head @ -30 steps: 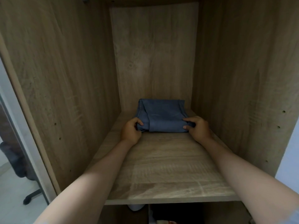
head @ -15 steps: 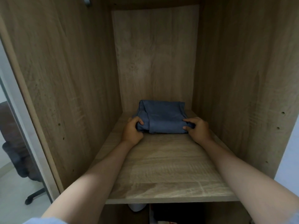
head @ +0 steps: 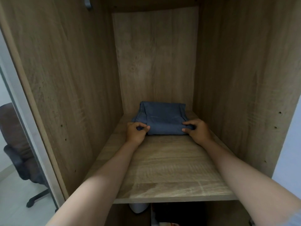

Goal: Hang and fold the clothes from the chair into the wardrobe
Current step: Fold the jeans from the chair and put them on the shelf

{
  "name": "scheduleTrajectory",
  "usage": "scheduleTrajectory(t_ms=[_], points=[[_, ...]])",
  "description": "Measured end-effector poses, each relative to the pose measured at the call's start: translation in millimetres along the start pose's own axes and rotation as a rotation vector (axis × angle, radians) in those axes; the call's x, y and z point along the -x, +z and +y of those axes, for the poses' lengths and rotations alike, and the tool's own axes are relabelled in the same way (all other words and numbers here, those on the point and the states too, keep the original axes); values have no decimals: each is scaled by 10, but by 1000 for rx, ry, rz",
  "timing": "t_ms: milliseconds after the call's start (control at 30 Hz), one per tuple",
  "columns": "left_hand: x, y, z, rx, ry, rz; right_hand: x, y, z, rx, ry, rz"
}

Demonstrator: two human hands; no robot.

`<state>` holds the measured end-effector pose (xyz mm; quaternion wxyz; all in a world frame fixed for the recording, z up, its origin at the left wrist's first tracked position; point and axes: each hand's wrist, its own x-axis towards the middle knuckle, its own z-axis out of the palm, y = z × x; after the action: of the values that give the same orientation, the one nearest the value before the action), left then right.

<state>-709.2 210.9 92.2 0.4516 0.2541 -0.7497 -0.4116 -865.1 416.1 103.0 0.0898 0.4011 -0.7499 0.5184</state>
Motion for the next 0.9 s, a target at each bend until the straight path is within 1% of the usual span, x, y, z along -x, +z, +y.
scheduleTrajectory(t_ms=[100,167,300,333,367,400,467,533,567,667,800,900], points=[[14,-91,11,20,-65,21,8,12,-8,45,-25,-7],[73,-107,85,8,-66,48,16,15,-14,73,-39,-9],[273,-124,310,-212,162,206,59,12,-89,216,-121,5],[303,-128,353,-283,229,214,59,32,-123,270,-163,15],[302,-117,367,-364,291,182,44,58,-163,326,-197,13],[285,-99,376,-461,342,115,19,91,-194,390,-208,-19],[200,-38,339,-668,392,-71,-47,184,-217,519,-173,-165],[114,28,242,-790,327,-243,-125,254,-172,616,-133,-324],[87,50,198,-811,281,-297,-170,270,-129,643,-120,-378],[31,120,152,-823,228,-353,-281,272,-40,627,-70,-437],[-4,198,160,-879,189,-344,-327,309,33,557,-76,-419],[-7,181,196,-875,149,-388,-318,299,38,544,-80,-416]])
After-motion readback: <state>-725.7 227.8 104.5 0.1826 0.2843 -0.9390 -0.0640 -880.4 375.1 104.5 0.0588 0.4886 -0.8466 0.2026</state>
